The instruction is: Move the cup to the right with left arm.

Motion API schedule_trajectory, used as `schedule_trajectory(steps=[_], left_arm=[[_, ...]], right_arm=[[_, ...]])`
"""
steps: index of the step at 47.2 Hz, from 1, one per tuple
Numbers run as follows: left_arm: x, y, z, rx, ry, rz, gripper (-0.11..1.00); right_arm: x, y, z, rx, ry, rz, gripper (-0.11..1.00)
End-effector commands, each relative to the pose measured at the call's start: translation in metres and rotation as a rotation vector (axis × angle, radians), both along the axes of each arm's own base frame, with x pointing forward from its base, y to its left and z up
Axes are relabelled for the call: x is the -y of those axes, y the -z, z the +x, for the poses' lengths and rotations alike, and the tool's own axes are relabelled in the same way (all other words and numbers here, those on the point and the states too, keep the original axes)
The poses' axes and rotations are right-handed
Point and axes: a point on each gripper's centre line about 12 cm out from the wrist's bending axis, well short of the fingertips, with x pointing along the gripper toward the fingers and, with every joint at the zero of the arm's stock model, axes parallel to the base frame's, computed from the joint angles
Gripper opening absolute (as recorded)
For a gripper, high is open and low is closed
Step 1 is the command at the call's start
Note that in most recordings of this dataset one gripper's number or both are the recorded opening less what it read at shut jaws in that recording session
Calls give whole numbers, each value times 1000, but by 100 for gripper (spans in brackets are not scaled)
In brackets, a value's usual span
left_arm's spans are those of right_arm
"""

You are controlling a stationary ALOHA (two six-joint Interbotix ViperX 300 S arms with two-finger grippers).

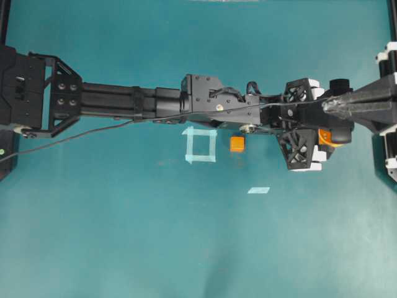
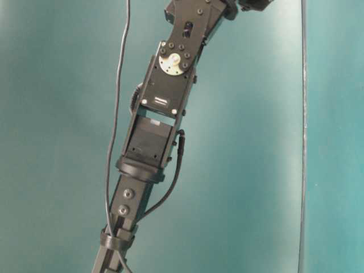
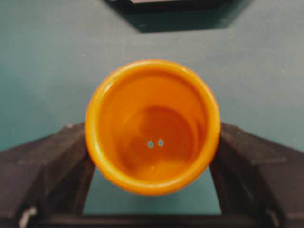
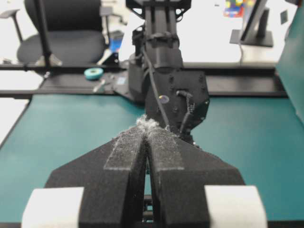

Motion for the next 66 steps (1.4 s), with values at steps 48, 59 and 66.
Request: schedule_trajectory(steps=[48,59,66], left_arm=[[0,-27,10,74,-1,0,70],[0,-27,11,74,-1,0,70],[0,-26,11,72,-1,0,70]], right_arm=[[1,-14,1,34,6,-5,-1],[1,-14,1,35,6,-5,-1],[1,-15,1,37,6,-5,-1]])
